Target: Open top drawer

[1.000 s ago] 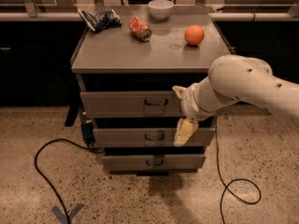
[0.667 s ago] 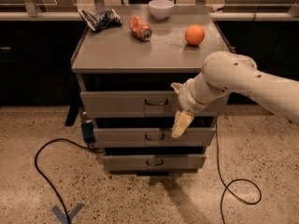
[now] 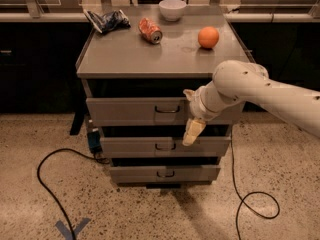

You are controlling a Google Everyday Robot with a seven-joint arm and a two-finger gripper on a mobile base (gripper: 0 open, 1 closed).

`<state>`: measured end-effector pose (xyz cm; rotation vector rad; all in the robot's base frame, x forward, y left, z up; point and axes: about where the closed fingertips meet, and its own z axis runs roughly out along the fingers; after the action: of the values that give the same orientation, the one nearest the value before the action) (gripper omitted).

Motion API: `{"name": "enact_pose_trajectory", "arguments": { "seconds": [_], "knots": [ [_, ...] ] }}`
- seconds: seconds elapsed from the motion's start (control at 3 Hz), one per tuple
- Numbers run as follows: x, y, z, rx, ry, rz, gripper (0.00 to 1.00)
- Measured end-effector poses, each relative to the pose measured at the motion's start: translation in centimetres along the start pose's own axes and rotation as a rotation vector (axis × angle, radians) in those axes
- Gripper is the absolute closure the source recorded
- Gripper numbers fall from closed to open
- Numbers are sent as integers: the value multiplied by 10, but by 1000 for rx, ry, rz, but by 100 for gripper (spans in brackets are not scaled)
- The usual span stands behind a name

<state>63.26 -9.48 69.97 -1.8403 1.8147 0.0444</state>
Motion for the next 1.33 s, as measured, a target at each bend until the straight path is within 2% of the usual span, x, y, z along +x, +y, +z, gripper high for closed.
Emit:
{"name": "enact_pose_trajectory", "arguments": {
  "seconds": [0.33, 1.0, 1.33],
  "knots": [
    [16, -18, 13, 40, 12, 30, 0],
    [38, -36, 37, 53, 16, 80, 0],
    [46, -25, 60, -49, -39, 112, 0]
  ]
}}
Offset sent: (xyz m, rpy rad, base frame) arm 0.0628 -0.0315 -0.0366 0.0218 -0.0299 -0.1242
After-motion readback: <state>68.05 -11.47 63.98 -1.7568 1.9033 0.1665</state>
